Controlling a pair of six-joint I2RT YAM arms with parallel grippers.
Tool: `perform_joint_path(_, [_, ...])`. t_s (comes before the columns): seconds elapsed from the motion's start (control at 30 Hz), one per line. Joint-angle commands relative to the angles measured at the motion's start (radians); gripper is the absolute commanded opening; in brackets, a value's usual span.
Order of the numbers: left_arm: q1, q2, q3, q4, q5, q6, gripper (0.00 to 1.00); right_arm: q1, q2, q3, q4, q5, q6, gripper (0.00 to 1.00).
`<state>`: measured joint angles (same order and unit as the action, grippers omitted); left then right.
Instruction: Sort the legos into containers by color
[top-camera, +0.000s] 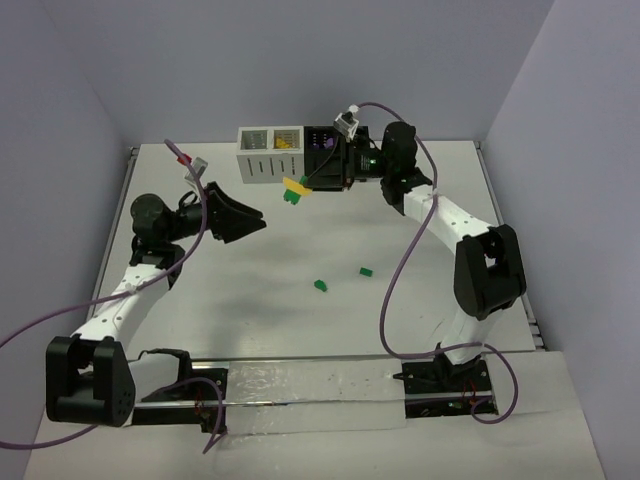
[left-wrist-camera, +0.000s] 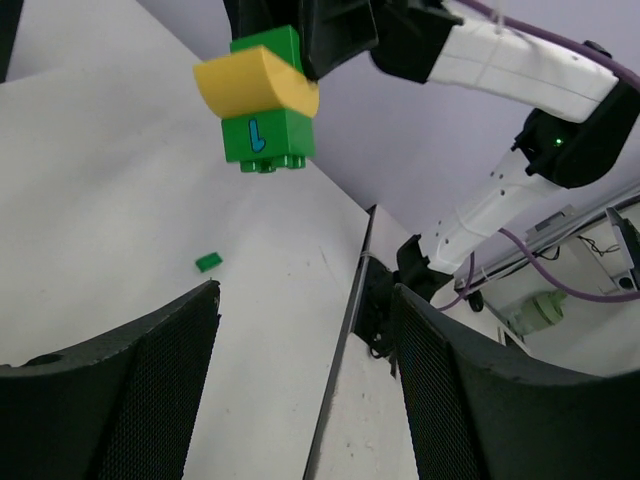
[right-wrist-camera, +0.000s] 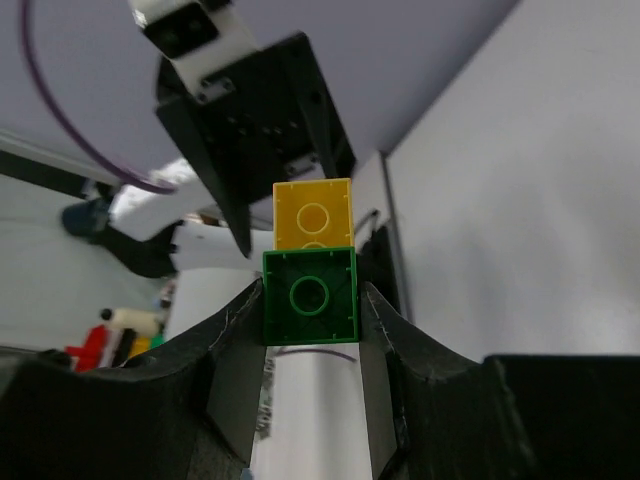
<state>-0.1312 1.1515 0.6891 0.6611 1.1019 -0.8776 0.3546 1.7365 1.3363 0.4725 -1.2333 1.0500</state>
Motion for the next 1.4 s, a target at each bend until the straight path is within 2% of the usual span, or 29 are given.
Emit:
perform_joint_path(0.0, [-0.021, 0.012, 0.041, 0.132, -0.040, -0.077, 0.75, 0.005, -0.008, -0.041, 0.542, -0.049, 0.438, 0.00])
perform_joint_path(0.5, [-0.088, 0.108, 0.168, 0.127, -0.088, -0.115, 0.75, 0.029, -0.049, -0.069, 0.415, -0.041, 0.314, 0.00])
perform_joint_path(0.8, [-0.128, 0.150, 0.211, 0.117, -0.099, -0.128, 0.78, 0.048, -0.074, -0.063, 0.282, -0.032, 0.191, 0.00])
perform_joint_path(1.0, [-0.142, 0.178, 0.227, 0.106, -0.108, -0.128, 0.75, 0.057, -0.083, -0.059, 0.249, -0.032, 0.162, 0.00])
perform_joint_path(1.07, [-0.153, 0.185, 0.236, 0.089, -0.106, -0.111, 0.69, 0.060, -0.083, -0.055, 0.237, -0.031, 0.155, 0.00])
perform_joint_path(1.1, [-0.154, 0.185, 0.236, 0.083, -0.106, -0.107, 0.64, 0.060, -0.081, -0.055, 0.235, -0.031, 0.154, 0.00])
perform_joint_path(1.13, [-0.156, 0.185, 0.236, 0.081, -0.106, -0.106, 0.63, 0.060, -0.081, -0.055, 0.235, -0.031, 0.154, 0.00])
perform_joint_path(1.17, [-0.156, 0.183, 0.232, 0.079, -0.105, -0.103, 0.50, 0.060, -0.081, -0.054, 0.235, -0.029, 0.152, 0.00])
perform_joint_path(1.2, [-0.156, 0.181, 0.230, 0.077, -0.103, -0.098, 0.42, 0.060, -0.080, -0.050, 0.232, -0.029, 0.151, 0.00])
perform_joint_path(1.37, [-0.156, 0.156, 0.203, 0.029, -0.077, -0.049, 0.17, 0.046, -0.072, -0.034, 0.229, -0.021, 0.150, 0.00])
